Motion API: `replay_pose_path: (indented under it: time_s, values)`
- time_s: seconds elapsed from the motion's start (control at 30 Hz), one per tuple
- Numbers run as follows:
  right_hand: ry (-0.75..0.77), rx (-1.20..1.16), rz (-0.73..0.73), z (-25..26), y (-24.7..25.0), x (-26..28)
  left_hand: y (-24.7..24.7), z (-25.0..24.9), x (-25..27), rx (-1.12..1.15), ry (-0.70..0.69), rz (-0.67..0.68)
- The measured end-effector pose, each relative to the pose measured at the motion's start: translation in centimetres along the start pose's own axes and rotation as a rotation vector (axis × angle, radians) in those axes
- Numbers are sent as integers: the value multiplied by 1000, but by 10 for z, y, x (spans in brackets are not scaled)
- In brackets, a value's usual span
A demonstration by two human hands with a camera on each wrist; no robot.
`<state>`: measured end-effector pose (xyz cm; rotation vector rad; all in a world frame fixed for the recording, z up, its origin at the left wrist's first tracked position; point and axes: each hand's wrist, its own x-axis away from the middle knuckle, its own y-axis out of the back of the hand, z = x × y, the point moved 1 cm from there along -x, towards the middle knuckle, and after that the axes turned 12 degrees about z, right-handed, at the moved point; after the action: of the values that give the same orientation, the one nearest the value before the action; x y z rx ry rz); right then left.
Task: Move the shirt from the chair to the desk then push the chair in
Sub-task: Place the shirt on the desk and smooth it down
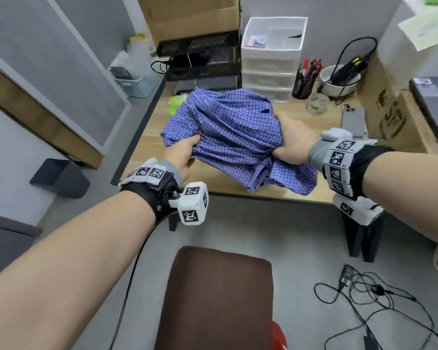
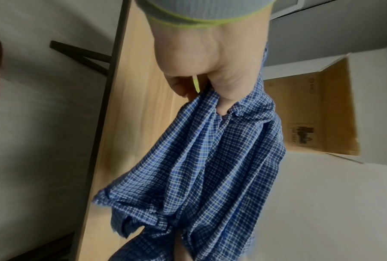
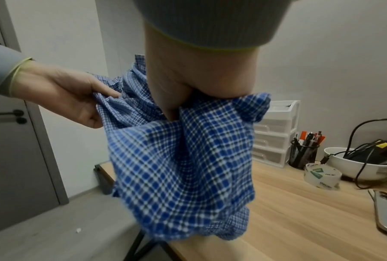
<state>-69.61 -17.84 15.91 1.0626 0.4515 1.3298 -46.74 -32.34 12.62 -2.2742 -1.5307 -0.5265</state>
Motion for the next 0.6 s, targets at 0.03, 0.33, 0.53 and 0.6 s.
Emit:
replay_pose_path:
  time_s: [0.03, 0.33, 0.53, 0.6]
  values:
    - [-9, 26, 5, -10, -6, -14, -5, 11, -15, 30, 21, -14]
    - [-49, 214, -78, -90, -99, -104, -4, 106, -147, 141, 235, -71]
    - [68, 349, 126, -117, -154, -119, 5, 130, -174, 71, 345, -97]
    - [20, 360, 208, -124, -164, -128, -4, 132, -167, -65, 441, -19]
